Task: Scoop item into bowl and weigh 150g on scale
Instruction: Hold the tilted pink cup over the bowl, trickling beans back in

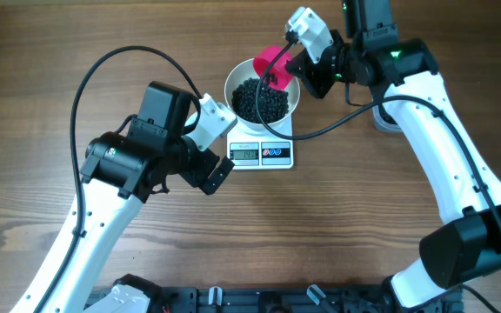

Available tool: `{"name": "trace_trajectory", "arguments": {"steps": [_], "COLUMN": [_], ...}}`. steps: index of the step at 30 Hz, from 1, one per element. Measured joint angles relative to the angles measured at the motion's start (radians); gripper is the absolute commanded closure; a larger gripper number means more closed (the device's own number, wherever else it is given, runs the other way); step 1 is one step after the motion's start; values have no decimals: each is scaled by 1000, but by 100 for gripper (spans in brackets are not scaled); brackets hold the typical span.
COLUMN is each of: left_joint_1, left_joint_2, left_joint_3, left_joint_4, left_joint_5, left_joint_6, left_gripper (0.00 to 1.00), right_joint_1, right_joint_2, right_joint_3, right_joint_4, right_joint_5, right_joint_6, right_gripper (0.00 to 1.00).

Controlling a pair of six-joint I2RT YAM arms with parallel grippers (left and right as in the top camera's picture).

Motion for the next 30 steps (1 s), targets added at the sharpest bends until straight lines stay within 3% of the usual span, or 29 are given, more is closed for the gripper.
{"name": "trace_trajectory", "arguments": {"steps": [30], "left_joint_1": [0], "left_joint_2": [0], "left_joint_3": [0], "left_joint_4": [0], "left_joint_5": [0], "left_joint_6": [0], "left_gripper": [0], "right_joint_1": [0], "right_joint_2": [0], "right_joint_3": [0], "right_joint_4": [-15], "right_joint_5": [0], "right_joint_6": [45], "right_gripper": [96]}}
